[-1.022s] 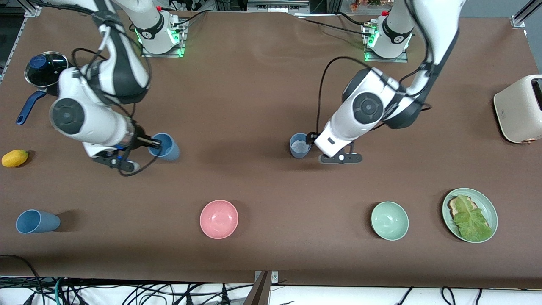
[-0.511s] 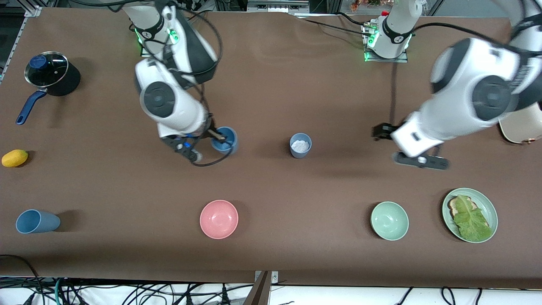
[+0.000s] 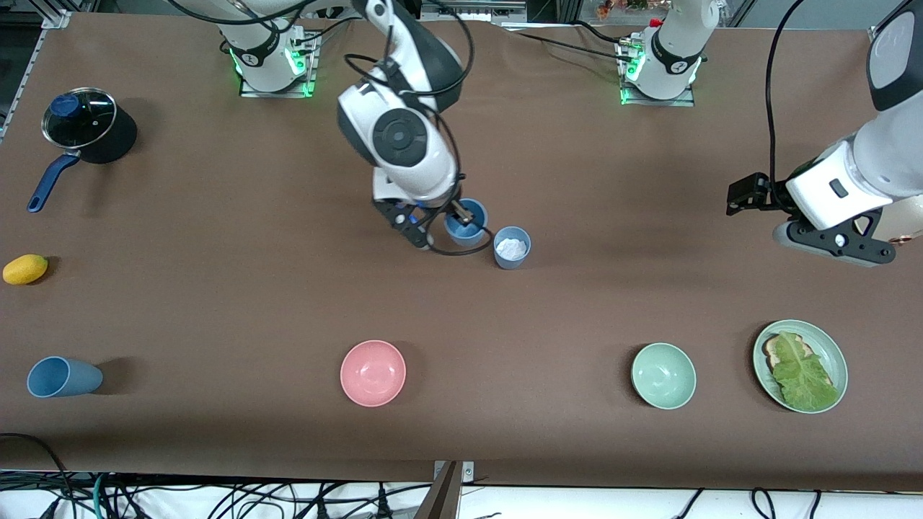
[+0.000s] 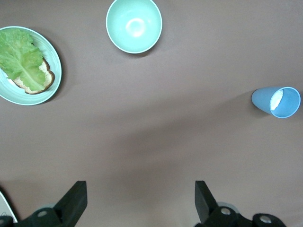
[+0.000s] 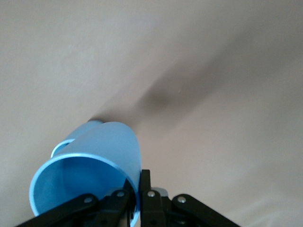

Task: Stack blue cups with both arms
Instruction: 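Lower the right gripper's cup into the tissue cup while the left gripper withdraws, then open the right gripper to release the stacked cup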

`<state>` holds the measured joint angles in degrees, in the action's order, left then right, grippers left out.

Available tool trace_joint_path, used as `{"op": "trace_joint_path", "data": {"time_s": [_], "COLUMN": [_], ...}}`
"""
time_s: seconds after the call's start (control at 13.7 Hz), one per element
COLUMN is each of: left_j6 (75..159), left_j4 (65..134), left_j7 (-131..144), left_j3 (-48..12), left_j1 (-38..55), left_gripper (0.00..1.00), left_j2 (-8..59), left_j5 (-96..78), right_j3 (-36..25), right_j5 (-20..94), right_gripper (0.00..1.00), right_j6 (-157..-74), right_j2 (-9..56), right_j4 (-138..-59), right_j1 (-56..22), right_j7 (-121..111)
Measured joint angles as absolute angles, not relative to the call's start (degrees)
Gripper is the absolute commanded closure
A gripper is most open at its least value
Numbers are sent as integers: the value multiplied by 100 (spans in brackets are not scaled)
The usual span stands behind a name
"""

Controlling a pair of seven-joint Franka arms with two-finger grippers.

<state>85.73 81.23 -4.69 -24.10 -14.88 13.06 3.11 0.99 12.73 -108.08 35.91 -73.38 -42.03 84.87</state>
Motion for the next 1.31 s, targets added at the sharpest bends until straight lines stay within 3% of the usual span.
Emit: {"op": "trace_joint_path", "data": {"time_s": [0.29,0.51,0.66,0.95,1.31], "left_j6": [8577,8811,9246,9720,9672], "left_j4": [8166,8542,8970,9804,9831], "left_j7": [-512,-586,-591,-589,-590], "left_j3": [-2062,-590,-142,-105,-98], "left_j1": [-1335,-345,24,133,137], "left_gripper": [0,0,0,0,0], "left_j2": [1112,775,551,-34,-116], "left_j5": [292,-60,-121,-121,-121], "right_j3": [98,97,97,97,89], "right_j5": [1295,1378,1392,1395,1396], "right_gripper": [100,100,100,100,100], "right_j6": [-11142,-11558,-11694,-11794,-11824], "right_j2": [3937,4072,4170,4255,4288], "right_j4": [-6904,-6873,-6870,-6847,-6843], "right_j1": [-4444,-4473,-4509,-4574,-4590], "right_j7": [8914,8985,9002,9033,9041]}}
